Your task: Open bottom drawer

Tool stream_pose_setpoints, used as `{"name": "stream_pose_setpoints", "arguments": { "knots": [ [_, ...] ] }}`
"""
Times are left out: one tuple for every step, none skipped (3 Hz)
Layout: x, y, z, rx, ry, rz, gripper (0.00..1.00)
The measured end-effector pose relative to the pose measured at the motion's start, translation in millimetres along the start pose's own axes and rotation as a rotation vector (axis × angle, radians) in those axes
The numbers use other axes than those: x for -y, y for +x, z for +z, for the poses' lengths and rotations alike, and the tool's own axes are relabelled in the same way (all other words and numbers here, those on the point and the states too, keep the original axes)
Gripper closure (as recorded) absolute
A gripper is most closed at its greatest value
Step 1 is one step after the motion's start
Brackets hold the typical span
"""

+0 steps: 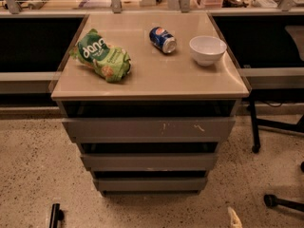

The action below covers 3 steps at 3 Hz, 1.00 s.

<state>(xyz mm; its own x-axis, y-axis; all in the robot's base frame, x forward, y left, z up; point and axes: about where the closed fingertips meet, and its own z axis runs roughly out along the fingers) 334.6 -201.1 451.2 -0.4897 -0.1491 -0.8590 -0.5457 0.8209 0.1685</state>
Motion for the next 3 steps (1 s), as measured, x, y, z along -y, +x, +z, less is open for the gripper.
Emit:
{"name": "stream_pose_setpoints", "arguments": {
  "knots": [
    [18,19,28,0.069,0.013,0.029,0.0],
    [47,34,74,0.148,0.008,0.066,0.0],
    [77,52,123,0.16,0.003,0.121,0.0]
  ]
}}
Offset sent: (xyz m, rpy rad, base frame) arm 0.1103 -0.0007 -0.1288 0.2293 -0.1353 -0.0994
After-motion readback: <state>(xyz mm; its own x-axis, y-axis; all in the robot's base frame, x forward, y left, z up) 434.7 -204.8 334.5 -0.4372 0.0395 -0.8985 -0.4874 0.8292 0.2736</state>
